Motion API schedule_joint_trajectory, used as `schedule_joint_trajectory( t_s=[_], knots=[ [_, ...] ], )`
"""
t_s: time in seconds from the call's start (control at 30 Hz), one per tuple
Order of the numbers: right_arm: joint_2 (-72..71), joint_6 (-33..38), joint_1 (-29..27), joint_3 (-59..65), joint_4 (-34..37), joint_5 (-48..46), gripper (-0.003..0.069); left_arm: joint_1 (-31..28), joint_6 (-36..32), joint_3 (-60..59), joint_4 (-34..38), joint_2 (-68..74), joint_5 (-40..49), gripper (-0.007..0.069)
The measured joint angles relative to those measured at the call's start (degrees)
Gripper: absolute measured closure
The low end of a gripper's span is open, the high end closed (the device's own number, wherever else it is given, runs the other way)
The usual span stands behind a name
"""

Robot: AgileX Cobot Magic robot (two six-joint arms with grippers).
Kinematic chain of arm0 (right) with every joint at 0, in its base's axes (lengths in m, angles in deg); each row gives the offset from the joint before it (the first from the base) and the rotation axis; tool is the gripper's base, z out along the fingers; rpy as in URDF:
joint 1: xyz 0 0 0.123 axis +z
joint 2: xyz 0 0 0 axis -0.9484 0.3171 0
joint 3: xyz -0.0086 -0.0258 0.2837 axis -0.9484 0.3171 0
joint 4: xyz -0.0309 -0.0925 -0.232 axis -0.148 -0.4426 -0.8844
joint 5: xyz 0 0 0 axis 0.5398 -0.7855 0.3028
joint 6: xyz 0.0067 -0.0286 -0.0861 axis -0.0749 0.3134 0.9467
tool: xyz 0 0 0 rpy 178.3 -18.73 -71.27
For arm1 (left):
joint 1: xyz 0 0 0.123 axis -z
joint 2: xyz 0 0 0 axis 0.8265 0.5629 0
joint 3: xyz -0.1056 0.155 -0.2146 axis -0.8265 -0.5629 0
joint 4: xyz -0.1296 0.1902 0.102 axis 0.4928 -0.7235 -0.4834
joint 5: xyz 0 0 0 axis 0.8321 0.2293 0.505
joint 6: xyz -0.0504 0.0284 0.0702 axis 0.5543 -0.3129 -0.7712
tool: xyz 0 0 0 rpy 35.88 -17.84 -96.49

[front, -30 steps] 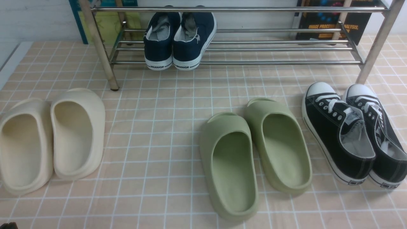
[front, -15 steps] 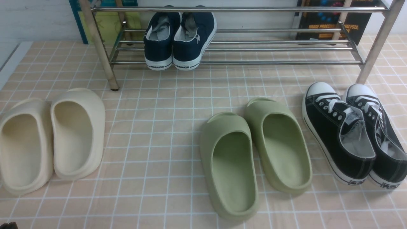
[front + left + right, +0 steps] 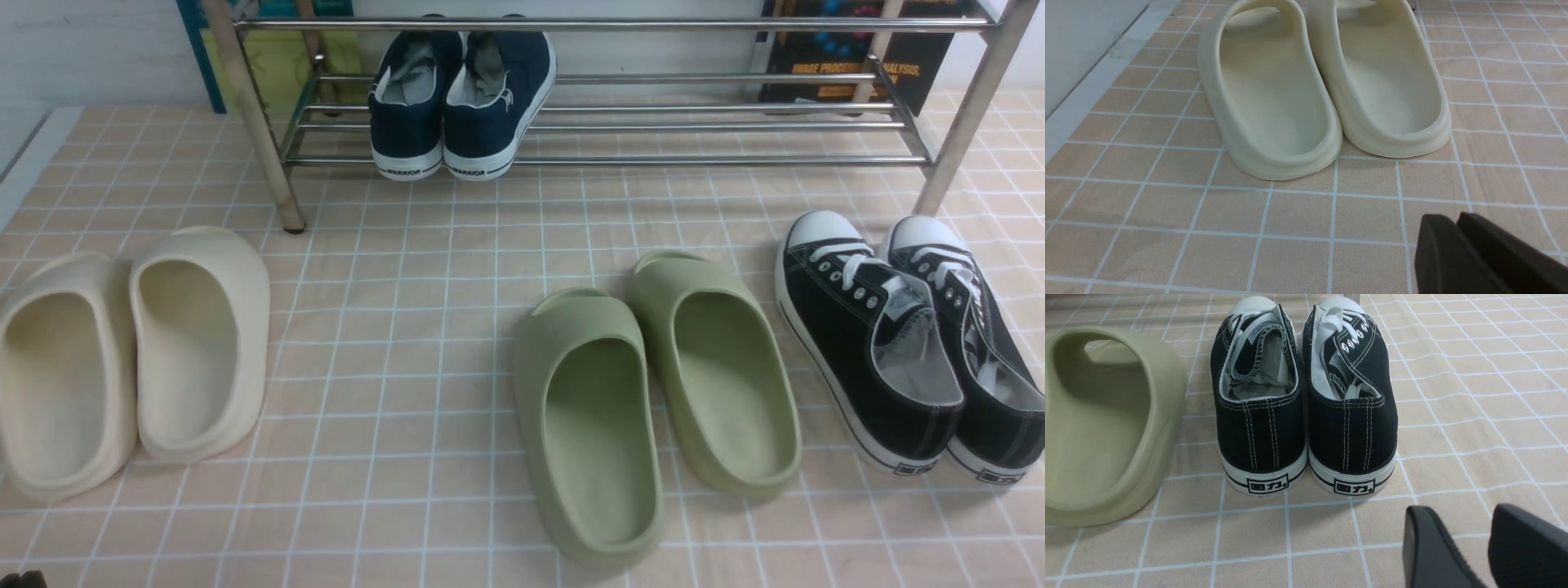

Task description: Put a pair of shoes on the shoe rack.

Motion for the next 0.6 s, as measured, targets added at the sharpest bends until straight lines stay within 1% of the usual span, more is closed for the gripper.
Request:
schedule_joint_trajectory(
  t_s=[0.6],
  knots=[
    [0.0,0.0,0.0,0.0,0.0,0.0,0.0420,0.0,0.0,0.0,0.0,0.0,0.0,0.0531]
  ],
)
